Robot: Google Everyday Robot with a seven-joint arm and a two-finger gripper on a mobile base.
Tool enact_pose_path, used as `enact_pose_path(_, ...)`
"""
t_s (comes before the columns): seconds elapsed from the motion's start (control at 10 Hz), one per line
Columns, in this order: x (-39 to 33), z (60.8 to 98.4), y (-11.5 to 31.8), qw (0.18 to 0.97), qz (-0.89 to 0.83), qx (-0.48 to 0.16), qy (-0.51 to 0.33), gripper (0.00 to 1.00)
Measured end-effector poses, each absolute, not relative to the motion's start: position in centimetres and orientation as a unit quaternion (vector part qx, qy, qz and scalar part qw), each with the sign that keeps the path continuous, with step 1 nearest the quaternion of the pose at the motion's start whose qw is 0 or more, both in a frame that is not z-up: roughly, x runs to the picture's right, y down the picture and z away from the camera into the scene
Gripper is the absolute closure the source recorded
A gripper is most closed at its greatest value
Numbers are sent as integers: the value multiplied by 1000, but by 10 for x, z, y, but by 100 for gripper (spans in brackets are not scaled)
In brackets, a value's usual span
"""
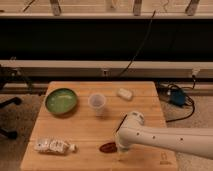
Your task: Place the pepper in the ceramic cup
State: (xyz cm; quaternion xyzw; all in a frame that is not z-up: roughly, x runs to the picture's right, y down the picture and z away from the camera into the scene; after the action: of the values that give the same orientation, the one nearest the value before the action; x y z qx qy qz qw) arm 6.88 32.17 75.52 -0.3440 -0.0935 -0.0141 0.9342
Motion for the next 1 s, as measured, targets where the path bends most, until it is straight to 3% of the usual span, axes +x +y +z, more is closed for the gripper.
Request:
enact_pose_path(0.2, 69, 753, 317, 933, -7, -347, -100, 79)
enact_pose_path(0.5, 67, 747, 304, 932, -1, -345, -109, 100)
enact_pose_path(1.0, 59, 740, 241, 941, -13, -315, -120, 100)
